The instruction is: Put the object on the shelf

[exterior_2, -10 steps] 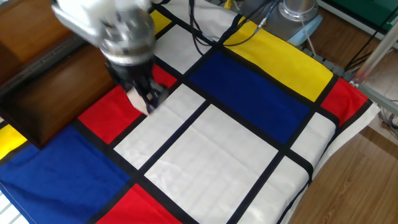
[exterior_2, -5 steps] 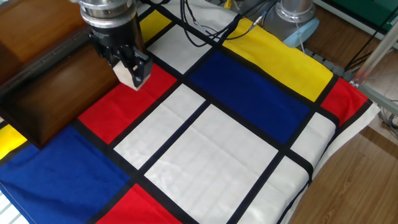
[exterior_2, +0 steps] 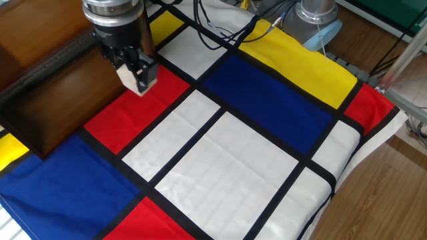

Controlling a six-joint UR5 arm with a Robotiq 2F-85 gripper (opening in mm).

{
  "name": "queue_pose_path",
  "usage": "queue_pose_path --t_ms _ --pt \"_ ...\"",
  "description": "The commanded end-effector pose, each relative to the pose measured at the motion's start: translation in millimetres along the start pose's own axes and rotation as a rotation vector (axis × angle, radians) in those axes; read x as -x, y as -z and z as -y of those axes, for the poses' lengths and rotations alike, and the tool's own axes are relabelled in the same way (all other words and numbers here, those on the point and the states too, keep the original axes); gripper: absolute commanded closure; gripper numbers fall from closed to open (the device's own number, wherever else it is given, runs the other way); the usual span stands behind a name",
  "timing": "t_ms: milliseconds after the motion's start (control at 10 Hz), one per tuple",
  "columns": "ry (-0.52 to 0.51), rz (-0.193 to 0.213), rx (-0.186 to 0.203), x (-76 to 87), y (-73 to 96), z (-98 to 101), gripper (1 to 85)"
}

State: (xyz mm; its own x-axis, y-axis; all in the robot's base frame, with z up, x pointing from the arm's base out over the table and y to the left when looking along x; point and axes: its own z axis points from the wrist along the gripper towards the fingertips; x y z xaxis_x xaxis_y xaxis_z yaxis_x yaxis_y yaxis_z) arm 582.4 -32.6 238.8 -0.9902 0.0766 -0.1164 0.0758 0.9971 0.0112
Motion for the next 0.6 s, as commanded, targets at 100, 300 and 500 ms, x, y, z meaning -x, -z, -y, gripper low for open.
queue_pose_path --t_ms 100,300,500 --pt "-0.140 0.071 -0.035 17.4 2.4 11.8 84.7" --pt "-0.133 0.069 -0.051 16.6 2.6 15.9 84.7" --pt "-0.100 0.047 -0.046 11.1 2.2 14.0 84.7"
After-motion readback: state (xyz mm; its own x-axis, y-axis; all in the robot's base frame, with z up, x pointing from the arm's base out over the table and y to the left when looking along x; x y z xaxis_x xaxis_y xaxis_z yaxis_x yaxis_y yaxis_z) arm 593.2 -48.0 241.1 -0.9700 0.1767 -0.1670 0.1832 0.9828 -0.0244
